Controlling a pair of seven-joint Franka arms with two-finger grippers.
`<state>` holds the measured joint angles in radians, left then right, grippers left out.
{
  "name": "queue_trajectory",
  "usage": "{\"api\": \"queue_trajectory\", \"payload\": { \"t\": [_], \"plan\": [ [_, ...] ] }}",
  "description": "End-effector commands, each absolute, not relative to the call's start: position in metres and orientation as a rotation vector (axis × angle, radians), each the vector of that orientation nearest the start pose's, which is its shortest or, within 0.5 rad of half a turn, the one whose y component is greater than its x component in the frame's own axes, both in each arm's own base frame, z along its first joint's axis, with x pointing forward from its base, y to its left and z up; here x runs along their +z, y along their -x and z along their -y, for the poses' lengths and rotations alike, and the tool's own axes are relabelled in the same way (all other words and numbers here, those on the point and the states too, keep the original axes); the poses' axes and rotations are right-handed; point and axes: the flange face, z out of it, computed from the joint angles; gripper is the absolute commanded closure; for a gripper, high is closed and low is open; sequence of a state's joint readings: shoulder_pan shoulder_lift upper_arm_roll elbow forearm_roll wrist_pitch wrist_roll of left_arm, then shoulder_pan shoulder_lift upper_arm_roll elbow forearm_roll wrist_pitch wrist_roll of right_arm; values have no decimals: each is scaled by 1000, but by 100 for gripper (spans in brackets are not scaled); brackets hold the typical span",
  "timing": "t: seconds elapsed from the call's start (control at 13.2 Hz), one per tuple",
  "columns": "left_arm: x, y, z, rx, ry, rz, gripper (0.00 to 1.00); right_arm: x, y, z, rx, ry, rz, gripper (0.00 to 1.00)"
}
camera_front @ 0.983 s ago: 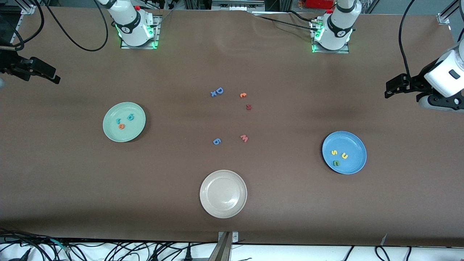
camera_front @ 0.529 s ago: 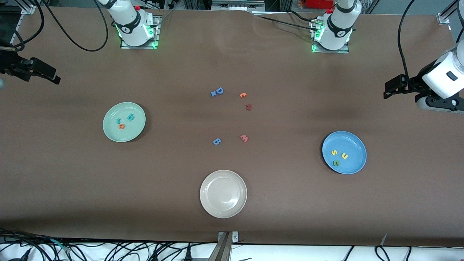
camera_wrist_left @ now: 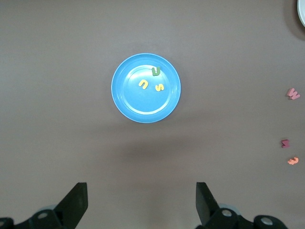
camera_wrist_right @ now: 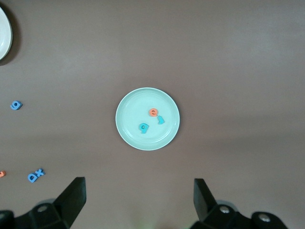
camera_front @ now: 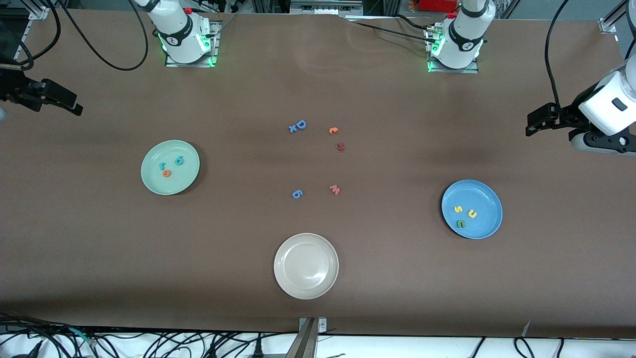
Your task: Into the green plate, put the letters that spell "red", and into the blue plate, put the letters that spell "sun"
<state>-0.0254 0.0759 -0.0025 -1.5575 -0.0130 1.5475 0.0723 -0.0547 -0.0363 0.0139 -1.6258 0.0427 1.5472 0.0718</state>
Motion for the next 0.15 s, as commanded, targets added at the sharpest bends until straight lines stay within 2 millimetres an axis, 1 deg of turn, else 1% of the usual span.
{"api": "queue_trajectory", "payload": {
  "t": [0.0,0.08],
  "plan": [
    [586,-567,17,118,3168,-181,0,617,-540,18,63,3112,-165,0],
    [585,-567,17,122,3168,-181,0,618,-540,17,65,3110,-165,0]
  ]
}}
